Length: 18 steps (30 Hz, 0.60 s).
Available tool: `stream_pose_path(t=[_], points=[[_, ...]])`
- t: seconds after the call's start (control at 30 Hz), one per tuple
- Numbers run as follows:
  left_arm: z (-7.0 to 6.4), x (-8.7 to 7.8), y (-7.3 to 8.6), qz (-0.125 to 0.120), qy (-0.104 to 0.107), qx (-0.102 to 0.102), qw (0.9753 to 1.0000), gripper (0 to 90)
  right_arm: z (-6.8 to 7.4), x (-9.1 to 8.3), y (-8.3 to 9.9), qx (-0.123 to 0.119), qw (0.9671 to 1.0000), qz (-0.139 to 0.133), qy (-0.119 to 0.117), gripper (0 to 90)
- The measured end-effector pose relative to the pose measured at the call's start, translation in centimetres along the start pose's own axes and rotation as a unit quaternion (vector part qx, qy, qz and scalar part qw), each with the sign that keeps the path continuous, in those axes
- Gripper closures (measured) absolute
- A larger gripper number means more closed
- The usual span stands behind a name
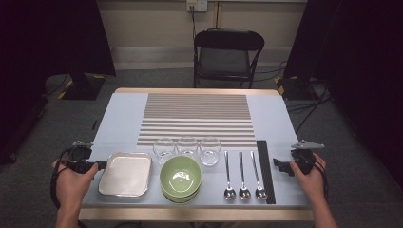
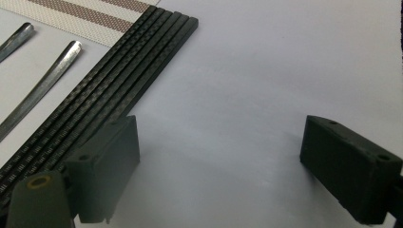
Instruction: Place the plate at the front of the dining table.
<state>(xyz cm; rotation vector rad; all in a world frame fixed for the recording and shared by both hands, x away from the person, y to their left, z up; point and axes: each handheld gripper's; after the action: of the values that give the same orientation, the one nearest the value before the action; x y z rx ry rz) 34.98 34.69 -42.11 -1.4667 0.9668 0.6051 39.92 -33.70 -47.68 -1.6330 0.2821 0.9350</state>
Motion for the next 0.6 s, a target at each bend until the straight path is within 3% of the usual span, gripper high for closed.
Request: stream_pose_path(t=[0.6], points=[[0.35,0.67,-0.12,0.01,0.009,-0.018,0.9998,86.7,0.0,0.0,0.0,0.0,1.0,0.0,0.0,11.7]])
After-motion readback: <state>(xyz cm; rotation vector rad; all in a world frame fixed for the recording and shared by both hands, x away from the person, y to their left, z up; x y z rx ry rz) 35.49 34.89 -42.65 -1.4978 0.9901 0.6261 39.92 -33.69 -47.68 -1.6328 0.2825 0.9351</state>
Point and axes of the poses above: each handheld gripper's, and its own axes: x roughly forward along the jaws, y roughly out of its underside, z roughly to its left
